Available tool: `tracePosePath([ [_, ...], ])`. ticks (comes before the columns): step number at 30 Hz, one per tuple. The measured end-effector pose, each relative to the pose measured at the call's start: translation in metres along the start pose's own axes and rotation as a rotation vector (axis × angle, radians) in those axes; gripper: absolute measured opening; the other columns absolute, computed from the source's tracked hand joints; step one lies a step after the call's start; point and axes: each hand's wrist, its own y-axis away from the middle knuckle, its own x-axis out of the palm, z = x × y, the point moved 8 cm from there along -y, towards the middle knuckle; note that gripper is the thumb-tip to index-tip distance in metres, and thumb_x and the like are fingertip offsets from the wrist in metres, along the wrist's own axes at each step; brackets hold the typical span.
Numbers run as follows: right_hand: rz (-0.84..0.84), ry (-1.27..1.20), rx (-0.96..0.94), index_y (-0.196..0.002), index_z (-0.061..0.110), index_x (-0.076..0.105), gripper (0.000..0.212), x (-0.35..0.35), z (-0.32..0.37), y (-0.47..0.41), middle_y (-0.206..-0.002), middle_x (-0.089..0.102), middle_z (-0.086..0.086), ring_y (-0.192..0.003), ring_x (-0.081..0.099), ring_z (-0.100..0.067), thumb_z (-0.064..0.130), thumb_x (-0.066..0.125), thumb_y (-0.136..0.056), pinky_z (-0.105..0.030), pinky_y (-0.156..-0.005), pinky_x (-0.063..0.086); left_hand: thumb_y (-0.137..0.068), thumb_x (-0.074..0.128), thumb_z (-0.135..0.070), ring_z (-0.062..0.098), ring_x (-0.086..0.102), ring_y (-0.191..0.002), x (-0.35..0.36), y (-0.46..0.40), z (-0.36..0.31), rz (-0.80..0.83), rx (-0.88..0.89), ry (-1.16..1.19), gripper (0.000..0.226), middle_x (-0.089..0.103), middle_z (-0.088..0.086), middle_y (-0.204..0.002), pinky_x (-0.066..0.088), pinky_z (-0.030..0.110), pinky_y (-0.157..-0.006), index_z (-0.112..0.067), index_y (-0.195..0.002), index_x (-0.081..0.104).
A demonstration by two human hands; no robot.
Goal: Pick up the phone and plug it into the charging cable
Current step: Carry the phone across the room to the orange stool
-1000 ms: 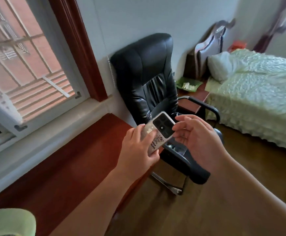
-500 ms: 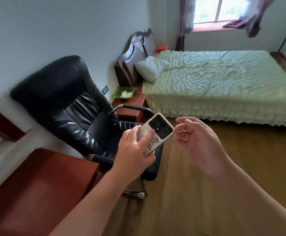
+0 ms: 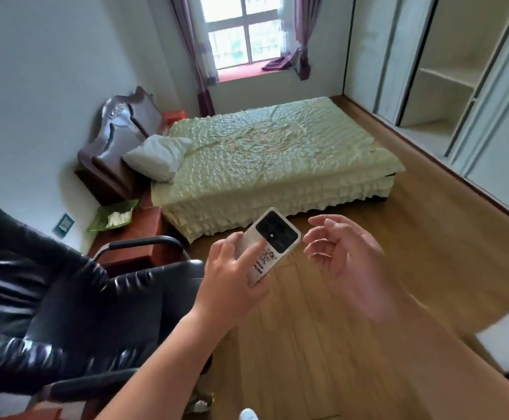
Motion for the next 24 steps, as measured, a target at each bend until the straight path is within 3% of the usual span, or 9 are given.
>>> tracePosePath([
  [5,-0.082,0.01,-0.032,-0.104,0.009,0.07,0.033,-0.03,0.014,-0.031,-0.084,0.071,-0.012,-0.072,0.065,-0.022,0.03,0.067,-0.078,-0.033,-0.066,0.051,-0.072,0.063,-0.045,0.029,0.033,-0.122,0.029,-0.052,0.007,0.002,0.036,0.05,0.063,0.049,0.016,-0.136,0.04,0.049,-0.093,-0.025,-0.132,0.057],
  [10,-0.156,0.021,-0.081,-0.105,0.007,0.068,0.029,-0.045,0.023,-0.091,-0.083,0.069,-0.013,-0.072,0.063,-0.022,0.025,0.062,-0.083,-0.032,-0.065,0.05,-0.07,0.074,-0.035,0.034,0.037,-0.119,0.075,-0.118,0.025,0.051,0.134,0.096,0.064,0.05,0.018,-0.134,0.045,0.055,-0.092,-0.025,-0.13,0.056],
  [19,-0.315,0.097,-0.165,-0.105,0.004,0.063,0.022,-0.065,0.053,-0.211,-0.083,0.067,-0.013,-0.073,0.06,-0.024,0.018,0.059,-0.088,-0.035,-0.068,0.048,-0.075,0.059,-0.051,0.033,0.038,-0.117,0.14,-0.262,0.063,0.105,0.268,0.205,0.059,0.05,0.014,-0.133,0.047,0.055,-0.086,-0.032,-0.129,0.048],
  [24,-0.409,0.147,-0.209,-0.109,0.004,0.061,0.021,-0.095,0.074,-0.247,-0.084,0.067,-0.011,-0.076,0.06,-0.023,0.015,0.053,-0.092,-0.036,-0.071,0.047,-0.072,0.067,-0.041,0.031,0.038,-0.117,0.177,-0.328,0.04,0.143,0.337,0.275,0.055,0.052,0.012,-0.132,0.05,0.055,-0.084,-0.033,-0.124,0.052],
])
